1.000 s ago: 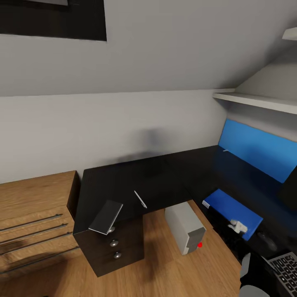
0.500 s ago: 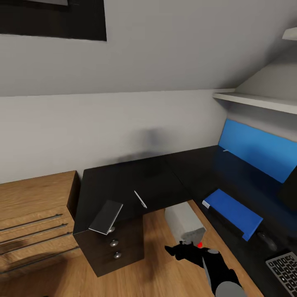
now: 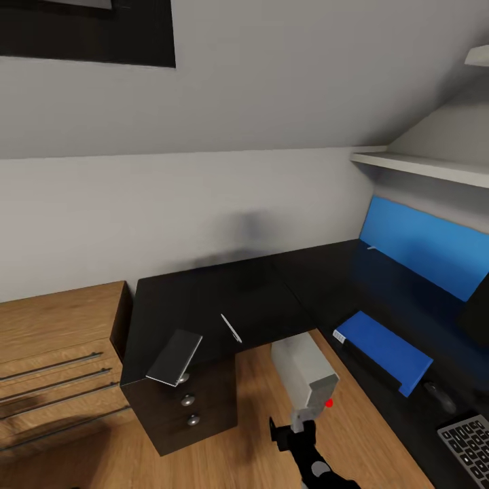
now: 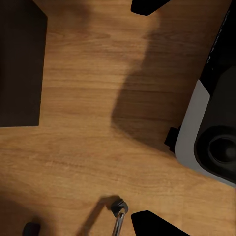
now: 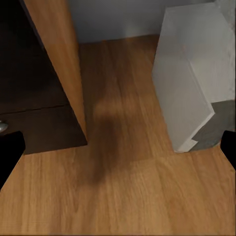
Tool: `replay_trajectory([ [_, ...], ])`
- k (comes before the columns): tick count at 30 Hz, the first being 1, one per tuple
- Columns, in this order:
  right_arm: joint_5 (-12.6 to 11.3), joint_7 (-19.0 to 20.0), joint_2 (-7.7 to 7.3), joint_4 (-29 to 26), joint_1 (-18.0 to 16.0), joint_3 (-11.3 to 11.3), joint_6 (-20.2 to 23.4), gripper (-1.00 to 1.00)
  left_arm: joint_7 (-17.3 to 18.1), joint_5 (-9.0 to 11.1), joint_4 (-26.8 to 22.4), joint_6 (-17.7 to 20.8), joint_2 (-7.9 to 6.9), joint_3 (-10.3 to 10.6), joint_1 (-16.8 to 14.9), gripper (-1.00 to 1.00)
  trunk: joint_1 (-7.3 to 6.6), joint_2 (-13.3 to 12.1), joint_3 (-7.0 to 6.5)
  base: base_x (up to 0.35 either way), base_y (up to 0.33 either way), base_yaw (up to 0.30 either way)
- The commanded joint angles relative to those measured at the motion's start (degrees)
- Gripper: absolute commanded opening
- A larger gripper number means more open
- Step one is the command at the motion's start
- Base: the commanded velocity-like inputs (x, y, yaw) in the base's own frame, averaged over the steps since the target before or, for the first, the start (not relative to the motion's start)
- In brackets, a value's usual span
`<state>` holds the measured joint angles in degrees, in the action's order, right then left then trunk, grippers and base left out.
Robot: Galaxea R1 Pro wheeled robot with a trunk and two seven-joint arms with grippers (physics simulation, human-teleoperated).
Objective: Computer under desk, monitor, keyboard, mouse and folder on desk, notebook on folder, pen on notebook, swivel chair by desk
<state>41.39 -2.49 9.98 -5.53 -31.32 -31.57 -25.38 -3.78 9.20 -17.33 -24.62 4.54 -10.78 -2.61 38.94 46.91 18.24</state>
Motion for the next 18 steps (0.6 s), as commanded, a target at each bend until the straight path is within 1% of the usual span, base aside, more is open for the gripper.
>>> replay_trajectory([
  [1,0.5,-0.8,0.02,0.3,0.0,-0.3,-1.0,1.00,-0.1,0.4,0.0,-0.2,-0.01,0.2,0.0,1.00,0.01,0.1,0.07,0.000,0.000,0.000],
  [2,0.4,-1.6,0.02,0.7,0.0,-0.3,-2.0,1.00,-0.1,0.4,0.0,-0.2,-0.03,0.2,0.0,1.00,0.01,0.1,0.07,0.000,0.000,0.000],
  [4,0.3,-2.1,0.02,1.2,0.0,-0.3,-2.8,1.00,-0.1,0.4,0.0,-0.2,-0.04,0.2,0.0,1.00,0.01,0.1,0.07,0.000,0.000,0.000],
  [8,0.2,-2.8,-2.17,4.1,0.0,-0.3,-4.0,1.00,-0.1,0.4,0.0,-0.1,-0.15,0.1,0.0,1.00,0.01,0.1,0.07,0.000,0.000,0.000],
  [10,0.2,-2.9,-2.53,4.8,0.0,-0.3,-4.1,1.00,-0.1,0.4,0.0,-0.1,-0.31,0.1,0.0,1.00,0.01,0.1,0.07,0.000,0.000,0.000],
  [13,0.2,-3.0,-3.59,5.5,0.1,-0.3,-4.2,1.00,-0.1,0.4,0.0,-0.1,-0.55,0.1,0.0,1.00,0.01,0.1,0.07,0.000,0.000,0.000],
  [15,0.2,-2.9,-4.56,5.9,0.1,-0.3,-4.3,1.00,0.1,0.4,0.0,-0.2,-0.68,0.1,0.0,1.00,0.01,0.1,0.07,0.000,0.000,0.000],
  [18,0.3,-2.8,-5.09,6.1,0.4,-0.3,-4.4,1.00,0.3,0.4,0.0,-0.2,-0.78,0.2,0.0,1.00,0.01,0.1,0.07,0.000,0.000,0.000],
])
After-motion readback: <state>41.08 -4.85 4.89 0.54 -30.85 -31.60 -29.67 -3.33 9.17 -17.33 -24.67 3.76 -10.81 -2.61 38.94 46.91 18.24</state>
